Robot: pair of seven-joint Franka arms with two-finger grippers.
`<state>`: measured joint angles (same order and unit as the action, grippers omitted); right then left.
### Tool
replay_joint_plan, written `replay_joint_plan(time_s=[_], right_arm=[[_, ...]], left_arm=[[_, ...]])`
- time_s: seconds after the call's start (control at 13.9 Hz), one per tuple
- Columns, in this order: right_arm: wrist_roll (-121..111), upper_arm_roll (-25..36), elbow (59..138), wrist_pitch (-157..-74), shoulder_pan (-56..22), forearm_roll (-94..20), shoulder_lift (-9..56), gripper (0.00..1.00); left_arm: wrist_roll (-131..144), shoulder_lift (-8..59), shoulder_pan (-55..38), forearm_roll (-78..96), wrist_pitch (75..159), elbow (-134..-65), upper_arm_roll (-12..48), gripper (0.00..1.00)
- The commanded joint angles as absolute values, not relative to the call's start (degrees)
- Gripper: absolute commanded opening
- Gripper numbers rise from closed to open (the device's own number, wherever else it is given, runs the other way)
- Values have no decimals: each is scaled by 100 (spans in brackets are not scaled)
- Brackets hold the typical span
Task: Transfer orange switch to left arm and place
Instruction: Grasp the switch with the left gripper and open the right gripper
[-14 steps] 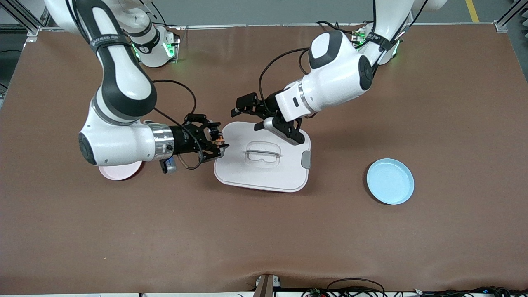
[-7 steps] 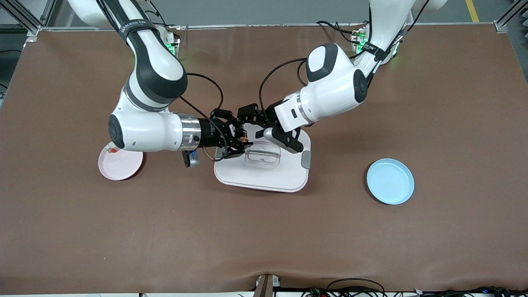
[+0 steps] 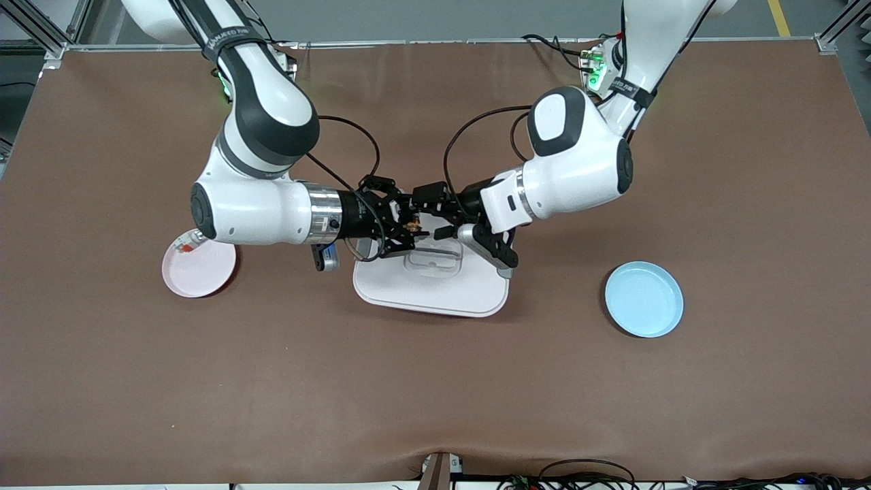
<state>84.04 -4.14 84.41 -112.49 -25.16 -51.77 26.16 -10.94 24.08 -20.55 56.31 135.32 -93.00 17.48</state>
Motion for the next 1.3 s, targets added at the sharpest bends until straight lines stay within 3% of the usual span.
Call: replay_joint_plan(time_s=[0.0, 0.43, 0.5, 0.58, 0.65, 0.86, 0.94, 1.22], right_arm=[[8674, -378, 8420, -11522, -2663, -5309, 2601, 0], [8745, -360, 8394, -11566, -2646, -5722, 2610, 0], [8745, -360, 8394, -11575, -2646, -5722, 2610, 0], [8745, -360, 8394, -11593, -2654, -5722, 2610, 0], [8745, -369, 8394, -11593, -2654, -5730, 2610, 0], [8754, -369, 8394, -11628, -2654, -5757, 2610, 0], [8754, -360, 8394, -11680, -2654, -5818, 2610, 0], [8745, -369, 8394, -11689, -2663, -5845, 2610, 0]], left_arm=[[-1274, 2426, -2030, 5783, 13456, -9255, 1767, 100], [-1362, 2522, -2013, 5792, 13456, -9255, 1767, 100], [-1458, 2522, -2013, 5792, 13456, -9255, 1767, 83], [-1485, 2522, -2004, 5792, 13430, -9264, 1767, 57], [-1485, 2522, -2004, 5809, 13430, -9255, 1767, 38], [-1485, 2514, -2004, 5818, 13421, -9255, 1767, 7], [-1485, 2514, -2004, 5827, 13421, -9255, 1767, 0], [-1485, 2514, -2004, 5827, 13421, -9255, 1767, 0]])
